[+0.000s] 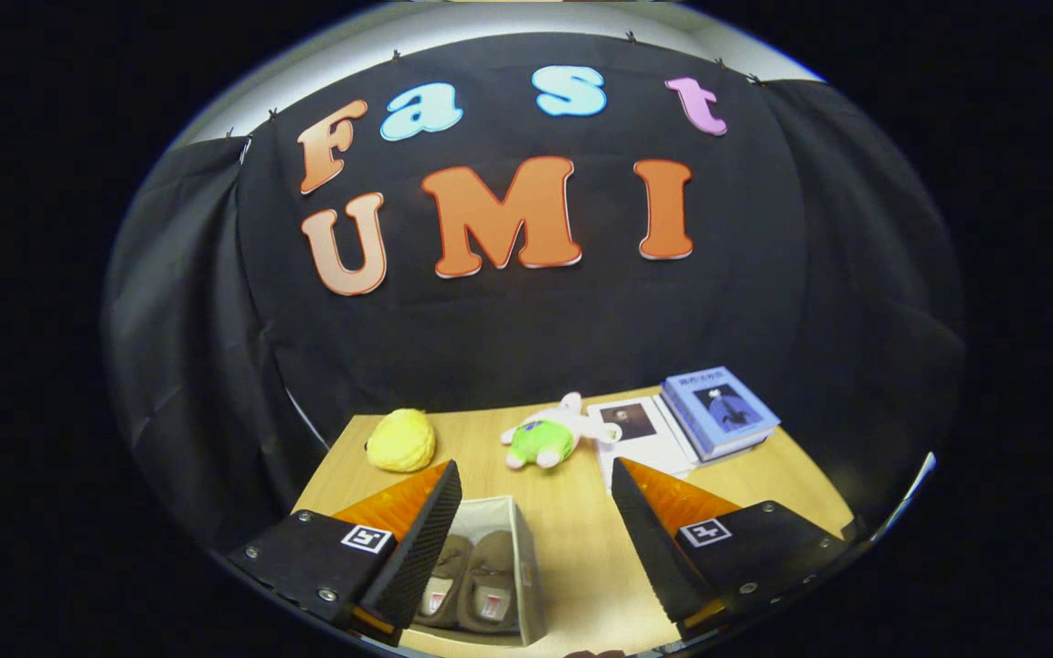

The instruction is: Open the storage box then place both shoes into the box .Put the left shoe in first, then the right shoe, with the right side of both shoes facing outward in a uniform manner.

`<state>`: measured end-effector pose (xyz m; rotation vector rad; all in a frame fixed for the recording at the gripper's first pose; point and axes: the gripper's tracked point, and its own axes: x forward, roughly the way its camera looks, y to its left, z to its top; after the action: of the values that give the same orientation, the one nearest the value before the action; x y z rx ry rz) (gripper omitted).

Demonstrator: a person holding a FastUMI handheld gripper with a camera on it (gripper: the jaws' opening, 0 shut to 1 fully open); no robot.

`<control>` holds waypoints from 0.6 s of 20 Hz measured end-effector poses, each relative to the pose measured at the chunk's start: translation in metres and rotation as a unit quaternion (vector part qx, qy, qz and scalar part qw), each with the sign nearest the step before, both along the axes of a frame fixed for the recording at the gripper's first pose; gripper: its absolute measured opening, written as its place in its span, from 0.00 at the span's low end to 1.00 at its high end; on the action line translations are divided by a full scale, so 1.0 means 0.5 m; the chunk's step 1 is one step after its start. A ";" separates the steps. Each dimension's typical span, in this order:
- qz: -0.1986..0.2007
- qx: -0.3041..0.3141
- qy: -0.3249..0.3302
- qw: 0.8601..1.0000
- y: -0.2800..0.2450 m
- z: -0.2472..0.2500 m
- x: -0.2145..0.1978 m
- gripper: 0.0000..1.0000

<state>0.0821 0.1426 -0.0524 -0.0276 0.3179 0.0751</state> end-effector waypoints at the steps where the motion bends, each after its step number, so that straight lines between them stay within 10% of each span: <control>1: -0.003 -0.008 -0.015 1.000 -0.014 0.029 -0.002 0.98; 12: -0.047 -0.057 -0.120 0.990 -0.139 0.179 -0.071 0.99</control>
<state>0.0465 0.0732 0.0371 -0.1333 0.0815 -0.0400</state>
